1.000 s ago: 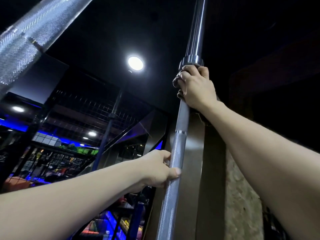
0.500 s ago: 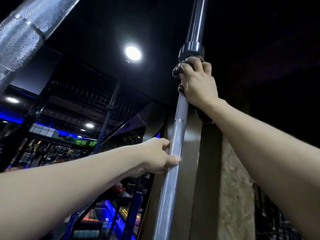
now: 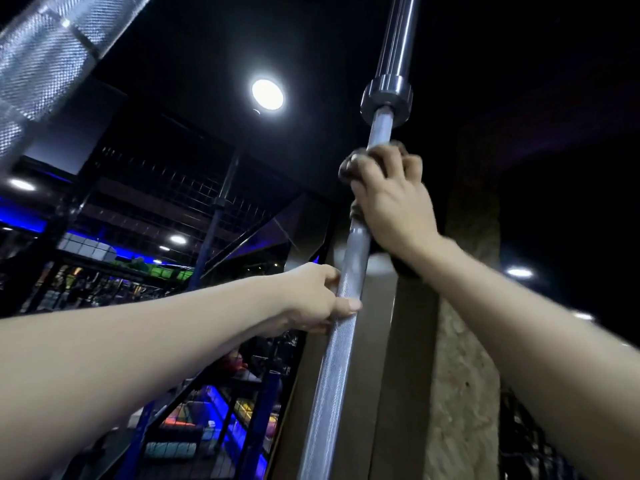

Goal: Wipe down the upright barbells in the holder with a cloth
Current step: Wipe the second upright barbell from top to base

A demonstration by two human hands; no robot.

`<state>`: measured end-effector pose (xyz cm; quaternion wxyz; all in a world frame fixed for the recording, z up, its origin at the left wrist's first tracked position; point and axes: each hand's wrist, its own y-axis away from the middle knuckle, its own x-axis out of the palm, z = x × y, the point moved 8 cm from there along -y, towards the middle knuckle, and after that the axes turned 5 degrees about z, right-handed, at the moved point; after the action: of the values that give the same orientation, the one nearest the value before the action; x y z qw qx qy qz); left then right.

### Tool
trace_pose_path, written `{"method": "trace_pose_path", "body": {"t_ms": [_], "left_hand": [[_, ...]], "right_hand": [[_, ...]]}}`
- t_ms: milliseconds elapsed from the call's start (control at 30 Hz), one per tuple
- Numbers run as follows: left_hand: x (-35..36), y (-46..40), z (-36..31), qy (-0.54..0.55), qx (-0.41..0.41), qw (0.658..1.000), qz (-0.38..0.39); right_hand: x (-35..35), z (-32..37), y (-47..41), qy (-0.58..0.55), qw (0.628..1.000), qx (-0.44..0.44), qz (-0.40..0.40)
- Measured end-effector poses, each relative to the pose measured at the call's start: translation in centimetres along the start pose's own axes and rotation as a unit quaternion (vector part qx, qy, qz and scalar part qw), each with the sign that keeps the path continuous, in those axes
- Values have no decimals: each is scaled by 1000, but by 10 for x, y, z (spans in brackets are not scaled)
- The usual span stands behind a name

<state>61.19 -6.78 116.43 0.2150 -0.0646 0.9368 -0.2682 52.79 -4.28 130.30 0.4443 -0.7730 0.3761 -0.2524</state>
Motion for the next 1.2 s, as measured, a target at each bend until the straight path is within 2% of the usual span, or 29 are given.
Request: {"method": "trace_pose_path", "body": {"t_ms": [100,200,333,467,600,667,800,900,1000,1033,1067,1133,1200], "left_hand": [[-1,-2,0,-5,11,1000,-11],[-4,-3,4,-14,2,1000,-21],[-6,0,6,5,5,1000,-25],[-4,0,5,16,7,1000,-21],[-4,0,4,-6,10,1000,-21],[-6,0,4,-18,7,999,-28],[-9,1,6,-10,1,999,-32],[-8,2,5,-4,1,1000,-31],[-6,2,5,-2,3,1000,-31],[-4,1,5,6,4,1000,-26],[-2,1,5,12,7,1000,-22],[-1,1,4,9,12,1000,-18],[-2,2,4,5,10,1000,-21]], "right_hand": [[5,-21,-32,25,995,74,60],[10,-10,-19,11,994,93,56],[4,31,50,10,999,17,-30],[-3,20,34,1,999,-14,-31],[5,-14,-25,-10,996,63,64],[9,-13,-31,1,994,76,73],[3,24,20,30,999,27,-17],[3,34,44,-1,1000,-25,-13],[3,20,11,6,995,-100,0],[0,10,-5,3,996,-89,-12],[-2,-3,-21,-7,999,-40,-4],[7,-23,-40,-11,997,61,54],[12,-18,-37,-17,996,70,58]]}}
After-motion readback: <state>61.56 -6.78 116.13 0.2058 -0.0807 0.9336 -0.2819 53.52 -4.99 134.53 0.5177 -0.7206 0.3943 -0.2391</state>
